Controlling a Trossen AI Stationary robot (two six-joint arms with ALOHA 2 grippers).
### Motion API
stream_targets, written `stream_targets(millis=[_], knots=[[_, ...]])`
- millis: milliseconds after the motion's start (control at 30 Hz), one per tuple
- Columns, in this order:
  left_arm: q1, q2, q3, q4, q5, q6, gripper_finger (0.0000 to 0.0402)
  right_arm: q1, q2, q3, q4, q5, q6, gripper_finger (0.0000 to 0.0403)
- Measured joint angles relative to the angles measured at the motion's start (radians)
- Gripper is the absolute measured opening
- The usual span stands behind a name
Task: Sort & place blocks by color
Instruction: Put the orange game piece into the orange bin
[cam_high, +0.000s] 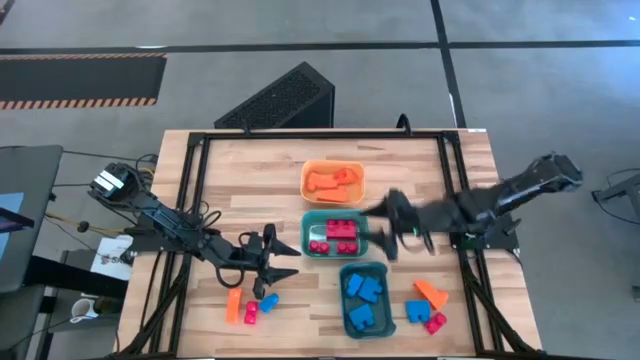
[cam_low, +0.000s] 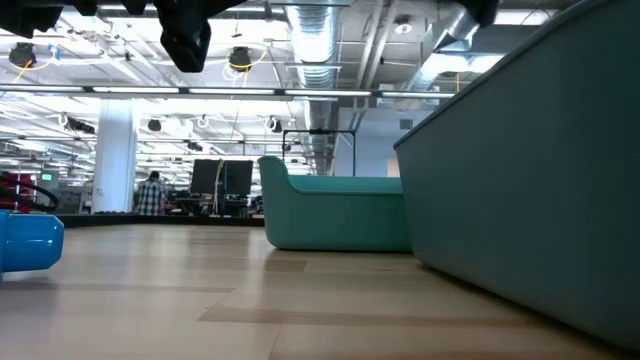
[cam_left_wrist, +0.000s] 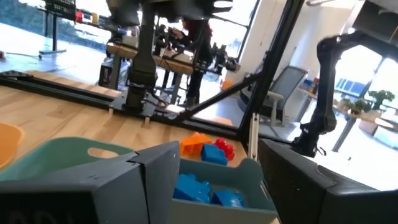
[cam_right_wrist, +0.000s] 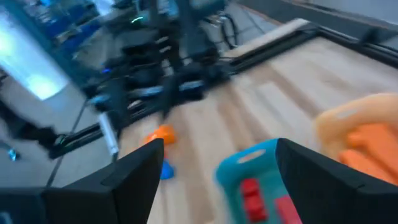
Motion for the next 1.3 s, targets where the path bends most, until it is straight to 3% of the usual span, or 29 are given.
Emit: stream_targets(millis=[200,300,467,567,700,833,967,1300], knots=[[-0.026,-0.005,0.0,-0.026,0.024,-0.01,0.0207,0.303,0.134,-0.023,0.222,0.3,-0.071,0.0325],[-0.05,-0.029,0.022,-0.141,0.019,-0.069,0.0205,0.394,0.229,-0.024,0.396,0.375,-0.183,0.0326],[-0.108,-0.064,0.182,-0.725,-0.022,-0.309,0.0183,0.449,0.321,-0.024,0.609,0.375,-0.315,0.0325],[-0.156,-0.057,0.326,-1.095,-0.023,-0.456,0.0166,0.461,0.339,-0.024,0.645,0.376,-0.355,0.0325],[-0.221,-0.026,0.477,-1.463,-0.04,-0.641,0.0151,0.459,0.327,-0.024,0.652,0.373,-0.363,0.0324],[-0.287,-0.015,0.522,-1.629,-0.043,-0.857,0.0152,0.461,0.326,-0.024,0.659,0.373,-0.363,0.0324],[-0.368,-0.014,0.52,-1.699,-0.027,-0.98,0.0161,0.464,0.327,-0.024,0.661,0.371,-0.353,0.0324],[-0.549,-0.014,0.504,-1.934,-0.13,-1.46,0.0165,0.465,0.327,-0.024,0.663,0.371,-0.339,0.0324]])
